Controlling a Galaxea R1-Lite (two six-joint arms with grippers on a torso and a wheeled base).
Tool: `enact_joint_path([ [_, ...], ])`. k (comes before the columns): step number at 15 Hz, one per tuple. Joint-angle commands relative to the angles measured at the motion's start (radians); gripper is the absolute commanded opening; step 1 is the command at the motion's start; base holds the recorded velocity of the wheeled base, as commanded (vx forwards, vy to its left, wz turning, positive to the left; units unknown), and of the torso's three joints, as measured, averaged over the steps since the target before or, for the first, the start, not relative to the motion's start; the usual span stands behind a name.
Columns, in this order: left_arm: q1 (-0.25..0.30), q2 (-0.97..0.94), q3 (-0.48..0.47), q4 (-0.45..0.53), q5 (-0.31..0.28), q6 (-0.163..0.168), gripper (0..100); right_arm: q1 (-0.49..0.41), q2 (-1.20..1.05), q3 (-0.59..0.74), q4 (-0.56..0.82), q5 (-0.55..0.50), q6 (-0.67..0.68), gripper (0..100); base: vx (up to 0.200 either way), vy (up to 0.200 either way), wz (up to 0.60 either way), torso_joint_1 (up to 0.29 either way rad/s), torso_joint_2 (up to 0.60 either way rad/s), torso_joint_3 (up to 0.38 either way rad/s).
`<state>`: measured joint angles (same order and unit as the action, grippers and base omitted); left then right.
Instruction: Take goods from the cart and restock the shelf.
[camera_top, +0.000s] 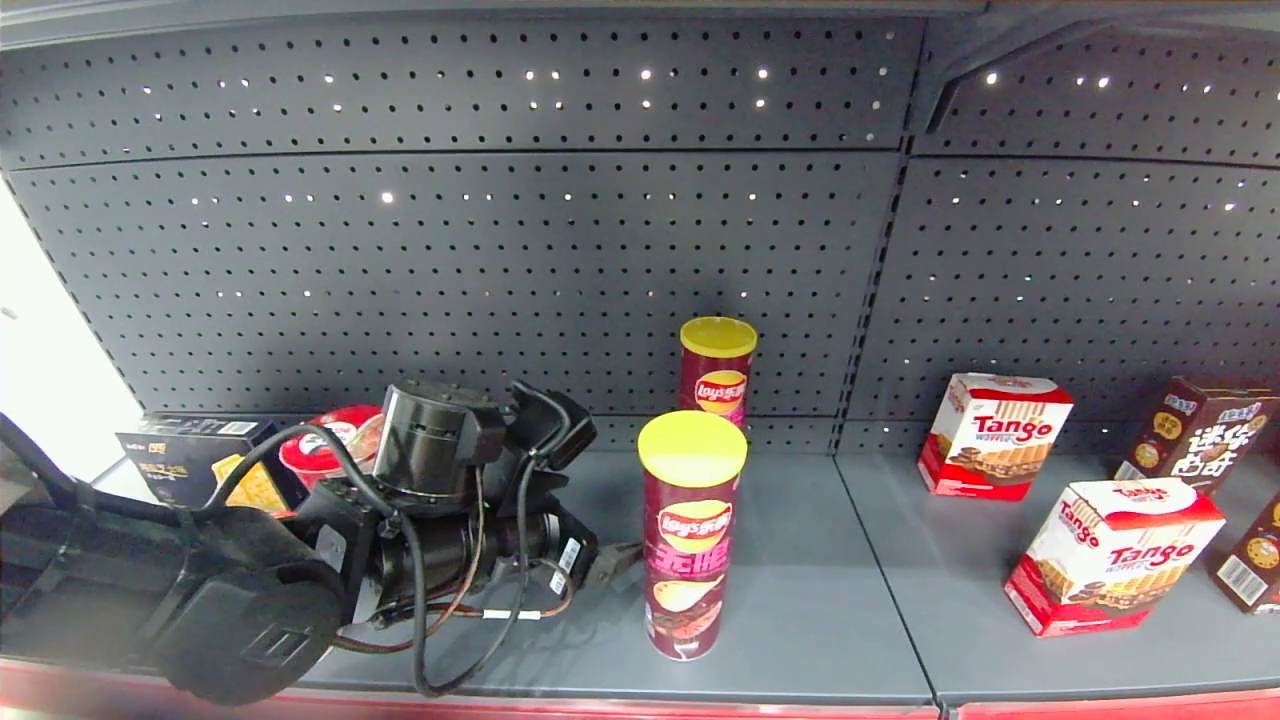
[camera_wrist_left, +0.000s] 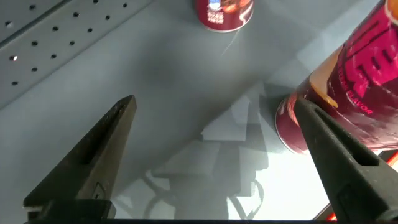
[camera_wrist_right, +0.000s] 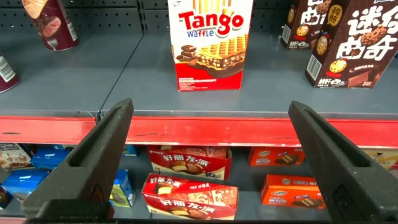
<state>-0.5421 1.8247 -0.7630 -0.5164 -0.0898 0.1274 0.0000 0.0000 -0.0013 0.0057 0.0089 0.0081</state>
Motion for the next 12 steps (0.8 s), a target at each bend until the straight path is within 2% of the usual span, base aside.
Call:
enact_joint_path([
  [1,-0.006,0.008,-0.009,-0.001,0.001,-0.002,100,0.000,0.000,0.000,0.000,0.000,0.001,100,0.000,0.000,0.00,0.000,0.00,0.000],
  [8,0.007,0.007,0.022,0.001,0.004,-0.005,100,0.000,0.000,0.000,0.000,0.000,0.001,100,0.000,0.000,0.00,0.000,0.00,0.000],
  [12,-0.009,0.001,0.017,0.007,0.007,0.000,100,0.000,0.000,0.000,0.000,0.000,0.000,100,0.000,0.000,0.00,0.000,0.00,0.000],
])
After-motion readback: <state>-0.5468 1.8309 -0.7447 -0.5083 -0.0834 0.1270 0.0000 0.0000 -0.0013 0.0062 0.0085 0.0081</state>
